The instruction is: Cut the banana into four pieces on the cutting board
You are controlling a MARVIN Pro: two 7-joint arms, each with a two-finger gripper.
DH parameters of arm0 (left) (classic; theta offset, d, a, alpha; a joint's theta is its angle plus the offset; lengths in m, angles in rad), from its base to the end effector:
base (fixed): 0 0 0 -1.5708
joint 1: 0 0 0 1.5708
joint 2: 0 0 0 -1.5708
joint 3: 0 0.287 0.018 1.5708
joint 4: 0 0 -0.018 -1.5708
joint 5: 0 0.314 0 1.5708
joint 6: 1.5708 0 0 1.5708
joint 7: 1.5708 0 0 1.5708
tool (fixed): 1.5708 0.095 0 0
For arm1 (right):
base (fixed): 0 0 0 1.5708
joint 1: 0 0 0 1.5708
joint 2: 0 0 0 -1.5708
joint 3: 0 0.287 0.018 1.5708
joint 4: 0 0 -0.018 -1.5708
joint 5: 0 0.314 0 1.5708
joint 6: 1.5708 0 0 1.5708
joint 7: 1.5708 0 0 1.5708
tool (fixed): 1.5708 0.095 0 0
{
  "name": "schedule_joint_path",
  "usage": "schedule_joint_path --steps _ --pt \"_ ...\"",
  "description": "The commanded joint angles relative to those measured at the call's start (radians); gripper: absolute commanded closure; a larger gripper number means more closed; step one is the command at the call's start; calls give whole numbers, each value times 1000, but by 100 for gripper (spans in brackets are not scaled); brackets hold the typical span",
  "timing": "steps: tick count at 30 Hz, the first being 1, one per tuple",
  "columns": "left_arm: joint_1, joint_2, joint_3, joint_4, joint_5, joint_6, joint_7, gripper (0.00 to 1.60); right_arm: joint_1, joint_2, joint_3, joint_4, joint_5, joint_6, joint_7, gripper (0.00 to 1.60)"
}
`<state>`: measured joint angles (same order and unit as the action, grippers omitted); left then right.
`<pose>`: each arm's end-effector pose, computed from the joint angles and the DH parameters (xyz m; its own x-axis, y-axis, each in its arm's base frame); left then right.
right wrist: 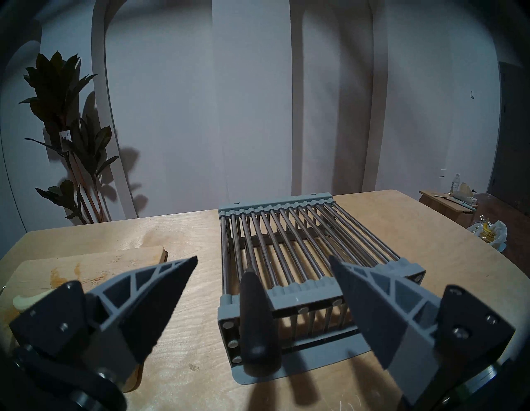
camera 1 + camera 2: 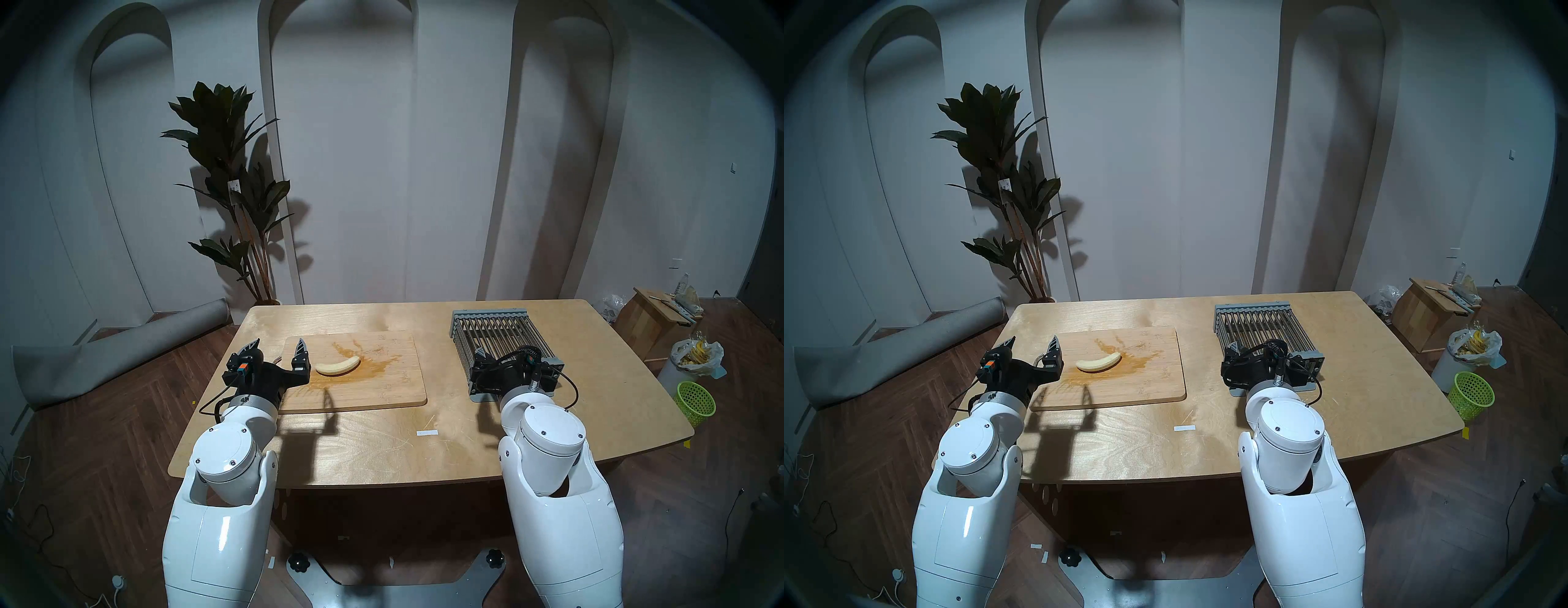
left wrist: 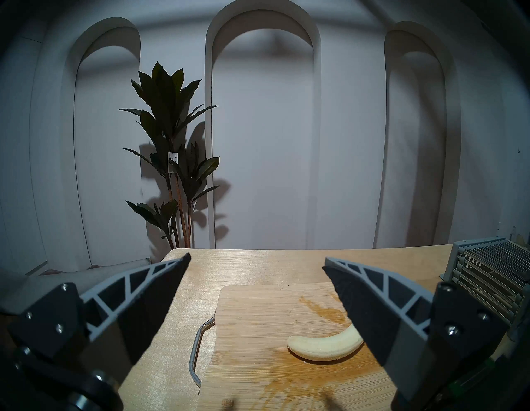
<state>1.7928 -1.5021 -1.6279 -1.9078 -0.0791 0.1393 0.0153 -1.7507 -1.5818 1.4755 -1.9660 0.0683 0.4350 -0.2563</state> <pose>0.3631 0.0364 -0.2660 0.0211 -0.0003 0.9998 0.0467 -0.9989 -0.0013 0.3672 0.0195 -0.2575 0.2239 -0.0687 0.9722 -0.1432 -0.9890 -0.0370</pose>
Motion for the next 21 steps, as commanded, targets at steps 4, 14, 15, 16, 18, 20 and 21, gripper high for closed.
schedule_joint_path --steps 4,14,15,16,18,20,21 --pt "-8 1 -2 -20 0 -4 1 0 33 10 -19 -33 -12 78 -28 0" --pt "-8 3 -1 -20 -1 -4 2 0 64 34 -34 -54 -26 149 -30 0" --pt "-8 3 -1 -20 -1 -4 2 0 64 33 -35 -49 -27 155 -32 0" --pt "-8 3 -1 -20 -1 -4 2 0 64 32 -35 -46 -23 162 -31 0" --pt "-8 3 -1 -20 -2 -4 2 0 67 20 -39 -9 -20 150 -39 0" --pt "-8 3 -1 -20 -2 -4 3 0 70 18 -41 1 -23 147 -45 0" --pt "-8 3 0 -20 -2 -4 3 0 71 14 -40 9 -22 147 -49 0"
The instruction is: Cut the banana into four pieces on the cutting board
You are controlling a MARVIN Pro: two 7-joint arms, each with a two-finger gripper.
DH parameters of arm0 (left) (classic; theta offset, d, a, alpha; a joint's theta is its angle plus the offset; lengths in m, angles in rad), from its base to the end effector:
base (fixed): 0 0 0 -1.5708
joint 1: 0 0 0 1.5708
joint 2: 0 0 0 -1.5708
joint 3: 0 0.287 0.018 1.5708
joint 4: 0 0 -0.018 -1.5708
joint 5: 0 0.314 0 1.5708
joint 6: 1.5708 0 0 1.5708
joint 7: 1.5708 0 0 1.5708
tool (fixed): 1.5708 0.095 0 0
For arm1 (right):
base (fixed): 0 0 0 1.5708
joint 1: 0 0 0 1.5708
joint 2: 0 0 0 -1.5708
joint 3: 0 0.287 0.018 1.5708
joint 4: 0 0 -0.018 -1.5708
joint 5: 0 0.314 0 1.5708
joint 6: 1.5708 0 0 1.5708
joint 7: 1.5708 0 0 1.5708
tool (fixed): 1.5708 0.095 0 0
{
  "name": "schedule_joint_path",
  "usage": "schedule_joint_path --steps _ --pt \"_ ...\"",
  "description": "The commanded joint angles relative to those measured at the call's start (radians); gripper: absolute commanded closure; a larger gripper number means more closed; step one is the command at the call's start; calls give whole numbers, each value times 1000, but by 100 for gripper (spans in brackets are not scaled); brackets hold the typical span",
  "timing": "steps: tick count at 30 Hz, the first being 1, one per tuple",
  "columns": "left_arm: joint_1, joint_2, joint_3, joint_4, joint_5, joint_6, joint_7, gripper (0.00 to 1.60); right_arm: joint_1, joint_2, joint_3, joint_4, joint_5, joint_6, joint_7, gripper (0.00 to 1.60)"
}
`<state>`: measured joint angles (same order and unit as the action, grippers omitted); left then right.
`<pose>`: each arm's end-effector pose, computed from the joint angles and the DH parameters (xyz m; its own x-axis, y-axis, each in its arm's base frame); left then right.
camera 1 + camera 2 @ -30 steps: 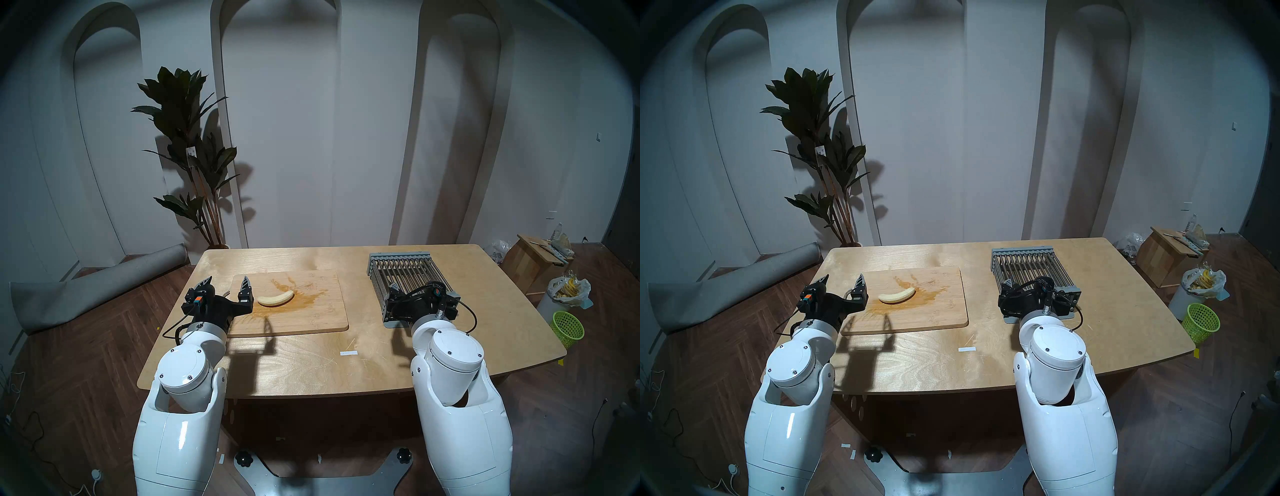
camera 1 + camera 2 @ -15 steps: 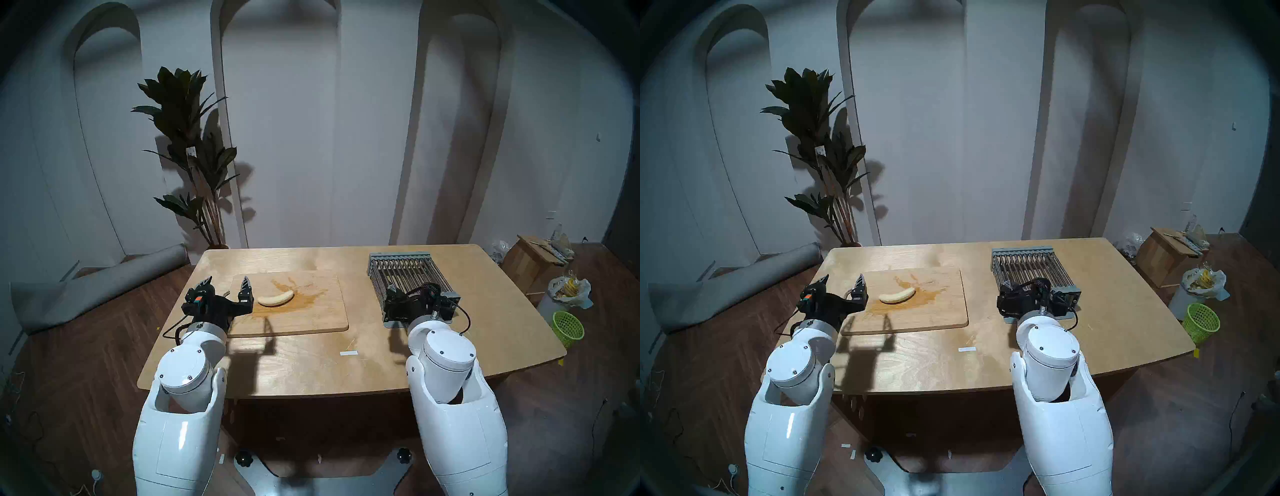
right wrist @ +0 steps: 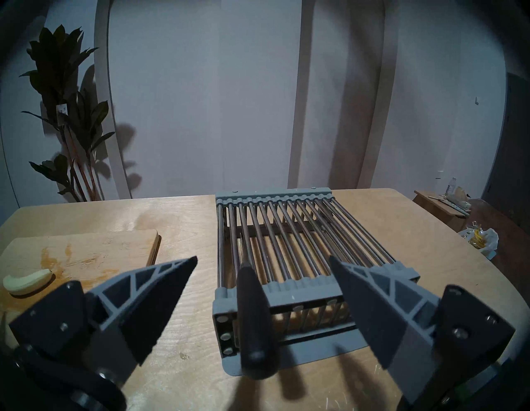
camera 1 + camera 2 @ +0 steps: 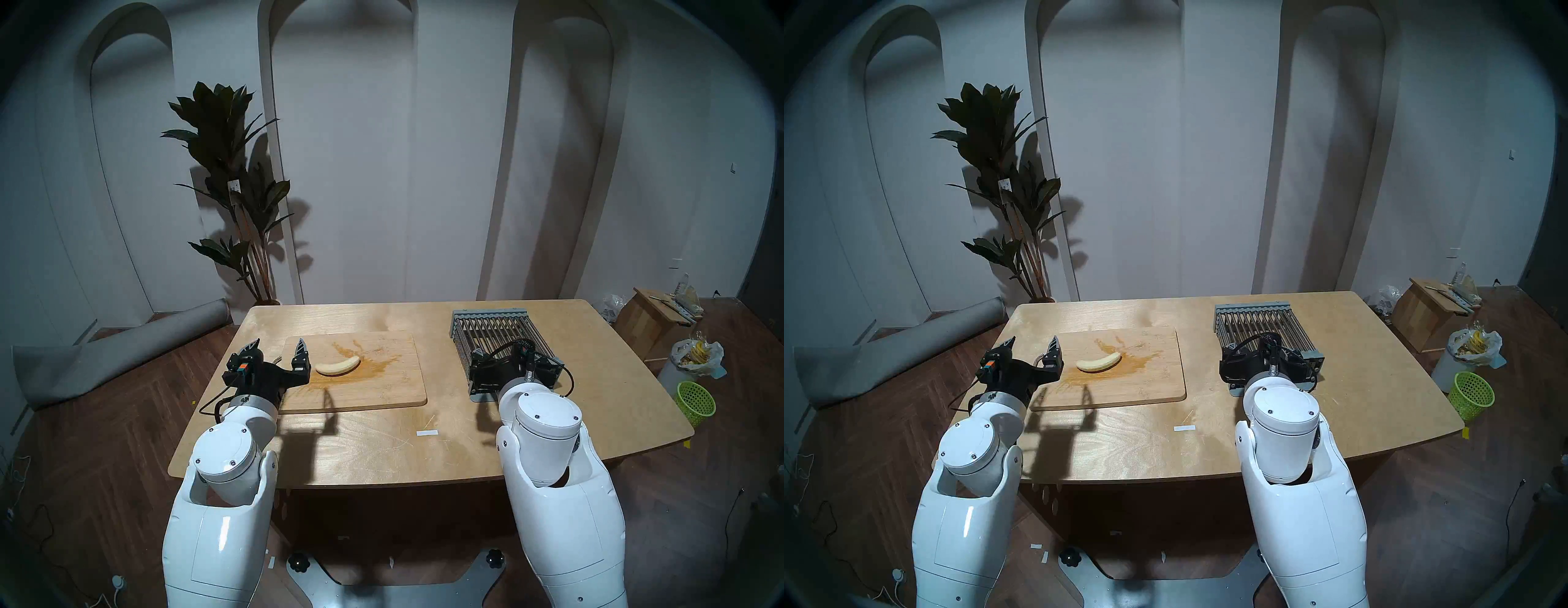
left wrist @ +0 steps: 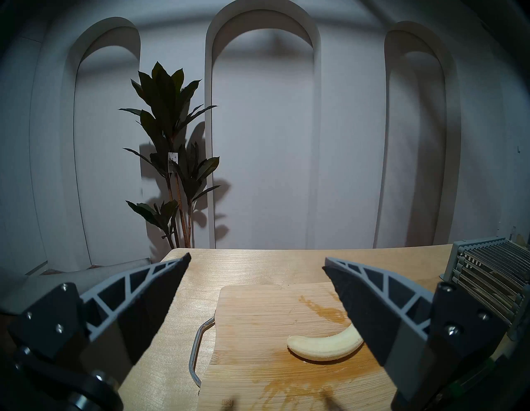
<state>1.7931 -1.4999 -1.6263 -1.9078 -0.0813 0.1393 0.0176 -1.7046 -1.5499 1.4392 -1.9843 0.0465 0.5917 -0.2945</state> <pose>0.3631 0.0363 -0.2661 0.0215 0.0000 0.9998 0.0467 -0.9989 -0.0010 0.3729 0.0238 -0.2470 0.3107 0.0056 0.9505 -0.1336 -0.9898 0.0495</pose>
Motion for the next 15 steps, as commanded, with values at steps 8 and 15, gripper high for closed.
schedule_joint_path --steps 8,15 --pt "-8 2 -1 -20 -1 -4 1 0 26 -23 -3 40 4 -18 -22 0" --pt "-8 3 -1 -20 -2 -4 3 0 45 -19 -3 78 5 -31 -22 0"
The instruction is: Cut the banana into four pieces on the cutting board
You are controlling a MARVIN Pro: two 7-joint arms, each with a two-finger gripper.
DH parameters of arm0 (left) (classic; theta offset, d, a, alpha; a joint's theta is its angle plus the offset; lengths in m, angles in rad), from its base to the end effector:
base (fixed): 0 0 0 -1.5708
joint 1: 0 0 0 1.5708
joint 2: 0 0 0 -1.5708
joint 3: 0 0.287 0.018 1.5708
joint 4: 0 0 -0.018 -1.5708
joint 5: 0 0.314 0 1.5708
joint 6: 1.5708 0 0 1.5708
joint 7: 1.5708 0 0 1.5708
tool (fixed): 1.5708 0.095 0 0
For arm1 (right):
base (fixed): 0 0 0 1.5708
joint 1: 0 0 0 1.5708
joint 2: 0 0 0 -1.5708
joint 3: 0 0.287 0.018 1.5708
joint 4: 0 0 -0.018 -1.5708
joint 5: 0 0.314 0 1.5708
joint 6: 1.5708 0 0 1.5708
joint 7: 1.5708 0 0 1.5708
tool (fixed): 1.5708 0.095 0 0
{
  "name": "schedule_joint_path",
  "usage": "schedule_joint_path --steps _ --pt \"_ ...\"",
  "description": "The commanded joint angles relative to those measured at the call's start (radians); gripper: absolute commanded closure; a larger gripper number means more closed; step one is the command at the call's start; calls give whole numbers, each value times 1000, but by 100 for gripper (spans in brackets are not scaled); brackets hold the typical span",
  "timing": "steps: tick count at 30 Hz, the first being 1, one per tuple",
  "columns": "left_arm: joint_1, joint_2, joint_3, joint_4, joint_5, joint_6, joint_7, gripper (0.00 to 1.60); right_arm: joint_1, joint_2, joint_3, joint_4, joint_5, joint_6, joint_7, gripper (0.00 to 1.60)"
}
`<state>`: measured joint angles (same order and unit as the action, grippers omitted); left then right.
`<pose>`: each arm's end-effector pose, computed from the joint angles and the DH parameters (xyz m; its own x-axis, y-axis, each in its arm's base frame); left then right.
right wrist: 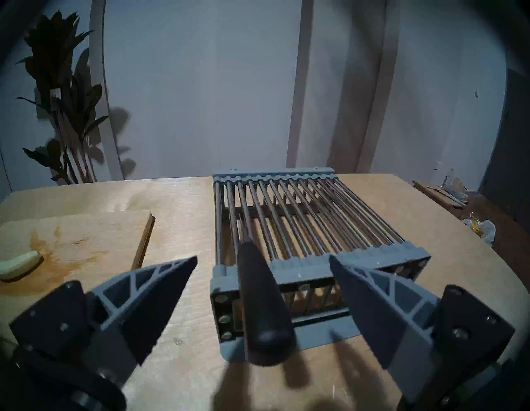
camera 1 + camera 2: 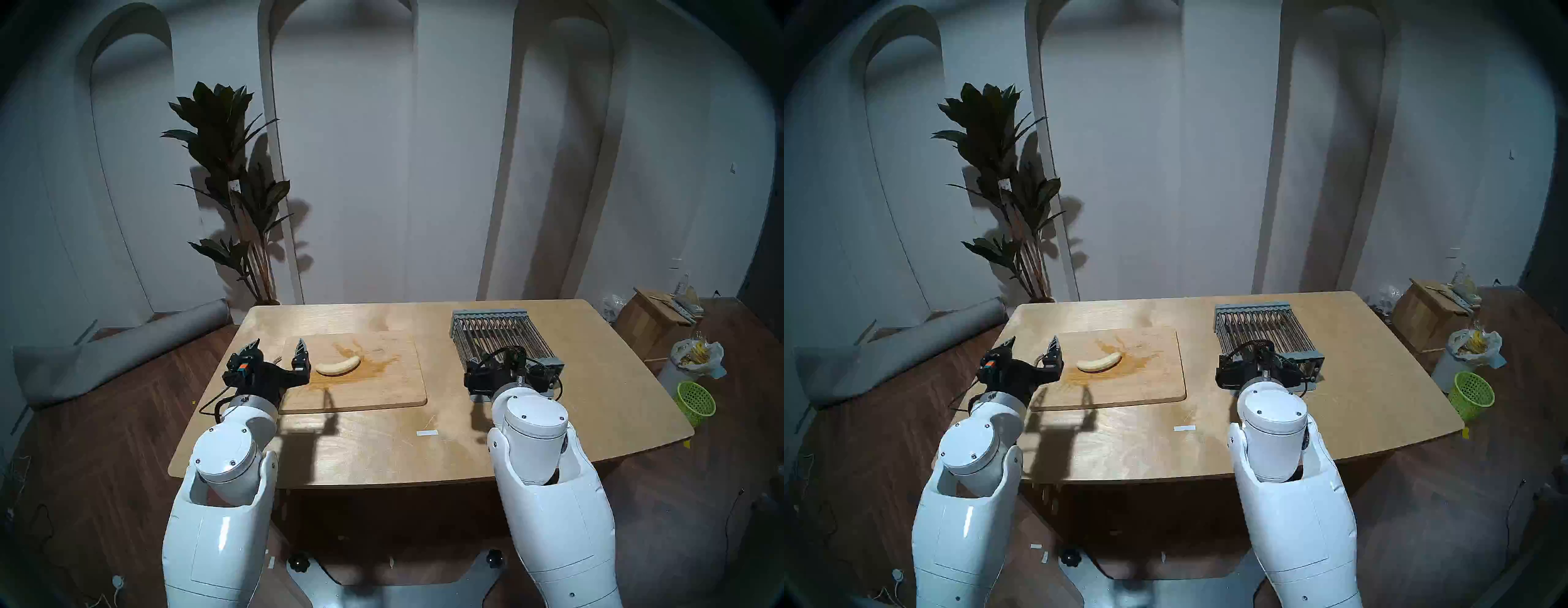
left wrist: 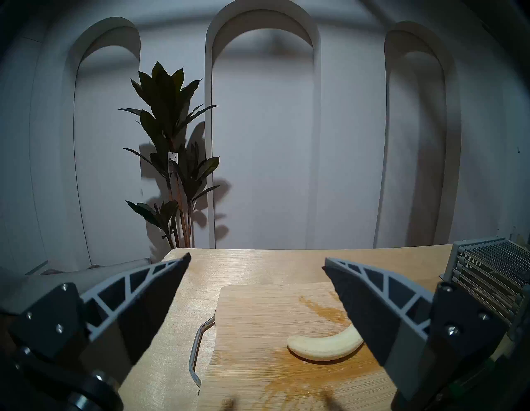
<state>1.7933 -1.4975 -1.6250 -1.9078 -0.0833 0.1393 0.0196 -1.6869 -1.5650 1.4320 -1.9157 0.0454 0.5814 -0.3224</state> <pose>0.3630 0.0364 -0.2661 0.0217 -0.0001 0.9998 0.0466 -0.9989 -0.0011 0.3793 0.0276 -0.2660 0.3485 0.0005 0.9373 -0.1528 -0.9866 0.0573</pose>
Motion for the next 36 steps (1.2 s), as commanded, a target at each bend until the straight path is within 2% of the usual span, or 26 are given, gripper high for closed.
schedule_joint_path --steps 1,21,30,36 --pt "-8 1 -2 -20 0 -4 1 0 29 -3 5 13 8 -23 8 0" --pt "-8 4 0 -20 -2 -5 3 0 128 40 32 121 16 -54 58 0" --pt "-8 5 0 -20 -3 -4 4 0 112 39 -2 90 9 -46 71 0" --pt "-8 6 1 -20 -4 -4 5 0 98 35 3 91 12 -44 67 0"
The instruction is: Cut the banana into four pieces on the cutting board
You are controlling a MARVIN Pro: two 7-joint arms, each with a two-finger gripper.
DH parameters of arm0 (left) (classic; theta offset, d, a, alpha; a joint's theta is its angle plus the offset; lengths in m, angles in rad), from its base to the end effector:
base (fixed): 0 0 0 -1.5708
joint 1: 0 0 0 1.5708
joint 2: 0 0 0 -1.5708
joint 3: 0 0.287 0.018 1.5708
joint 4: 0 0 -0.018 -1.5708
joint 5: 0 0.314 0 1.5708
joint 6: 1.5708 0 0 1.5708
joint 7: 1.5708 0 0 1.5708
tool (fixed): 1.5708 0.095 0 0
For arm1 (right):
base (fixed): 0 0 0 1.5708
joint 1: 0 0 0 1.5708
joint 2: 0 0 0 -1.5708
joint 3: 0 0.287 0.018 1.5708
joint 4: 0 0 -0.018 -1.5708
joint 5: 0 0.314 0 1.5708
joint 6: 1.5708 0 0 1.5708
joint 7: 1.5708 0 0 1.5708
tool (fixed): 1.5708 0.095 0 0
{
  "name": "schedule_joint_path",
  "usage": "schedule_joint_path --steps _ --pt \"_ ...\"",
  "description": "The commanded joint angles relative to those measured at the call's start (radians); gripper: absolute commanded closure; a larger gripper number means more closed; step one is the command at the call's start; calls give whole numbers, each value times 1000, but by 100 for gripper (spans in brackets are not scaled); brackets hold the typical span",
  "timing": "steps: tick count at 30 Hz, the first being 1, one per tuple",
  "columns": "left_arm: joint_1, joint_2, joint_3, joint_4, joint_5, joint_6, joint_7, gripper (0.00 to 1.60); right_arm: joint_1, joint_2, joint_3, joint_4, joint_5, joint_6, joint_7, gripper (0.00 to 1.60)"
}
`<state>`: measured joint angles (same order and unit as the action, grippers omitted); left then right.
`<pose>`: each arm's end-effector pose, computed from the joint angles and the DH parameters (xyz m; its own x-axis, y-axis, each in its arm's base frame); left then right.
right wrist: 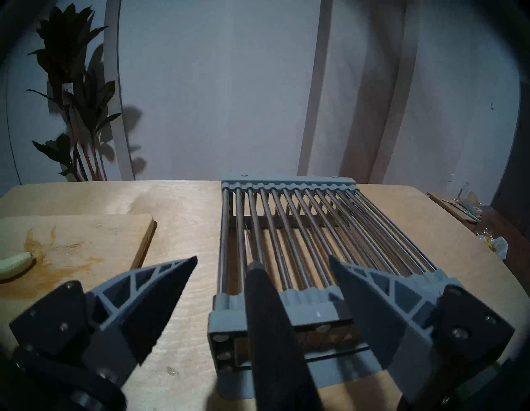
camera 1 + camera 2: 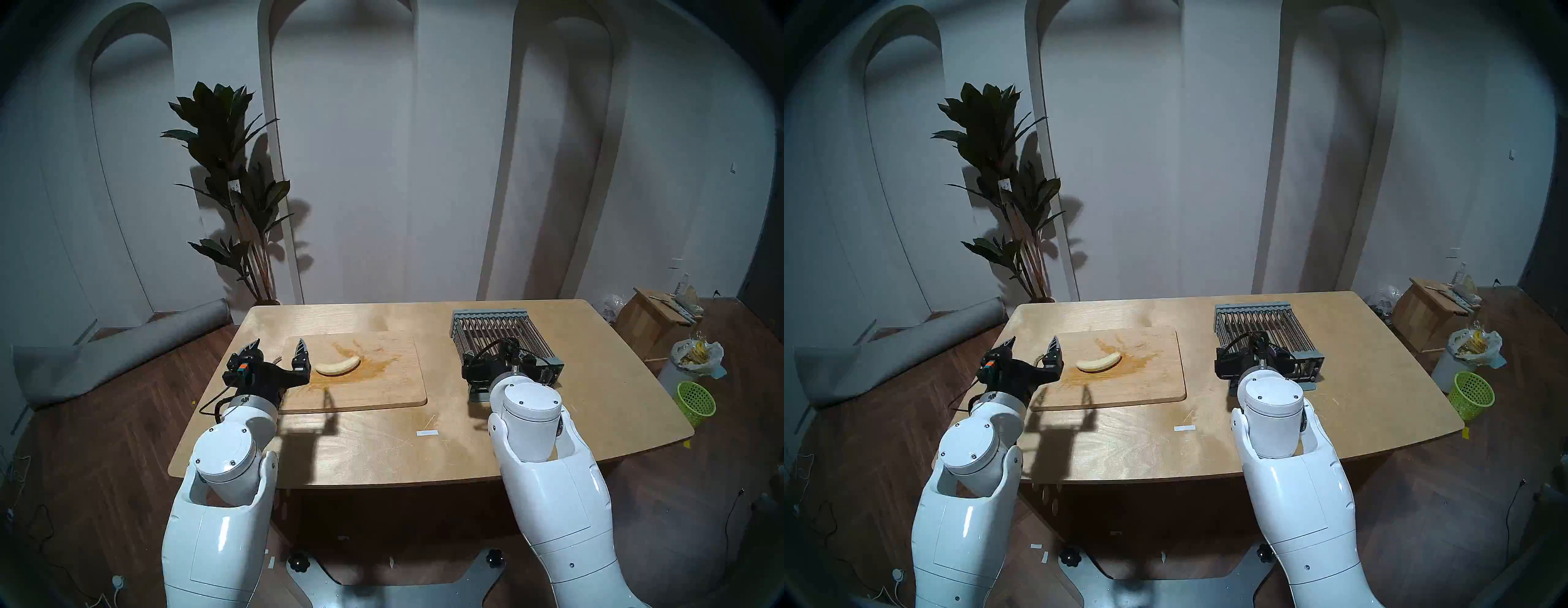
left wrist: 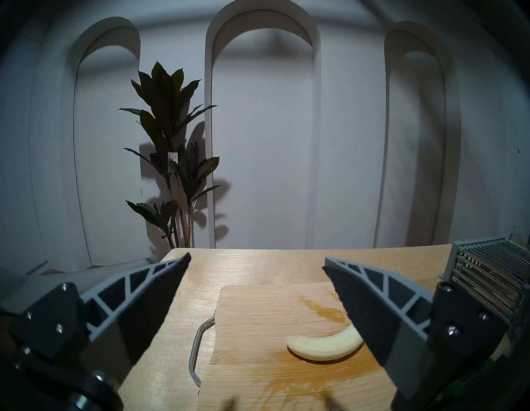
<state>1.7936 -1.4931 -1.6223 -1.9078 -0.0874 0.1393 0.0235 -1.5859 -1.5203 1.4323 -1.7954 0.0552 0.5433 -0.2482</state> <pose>0.3630 0.0364 -0.2662 0.0221 0.0002 0.9998 0.0464 -0.9989 -0.0008 0.4107 0.0235 -0.2724 0.3314 0.0444 0.9424 -0.0835 -0.9936 0.0761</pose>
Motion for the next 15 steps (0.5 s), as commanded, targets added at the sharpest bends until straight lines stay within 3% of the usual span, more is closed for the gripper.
schedule_joint_path --steps 1,15 --pt "-8 1 -2 -21 0 -4 1 0 -5 -9 3 -31 2 -7 -7 0" --pt "-8 3 -1 -21 -1 -4 3 0 -63 -6 -3 -71 0 -14 -6 0"
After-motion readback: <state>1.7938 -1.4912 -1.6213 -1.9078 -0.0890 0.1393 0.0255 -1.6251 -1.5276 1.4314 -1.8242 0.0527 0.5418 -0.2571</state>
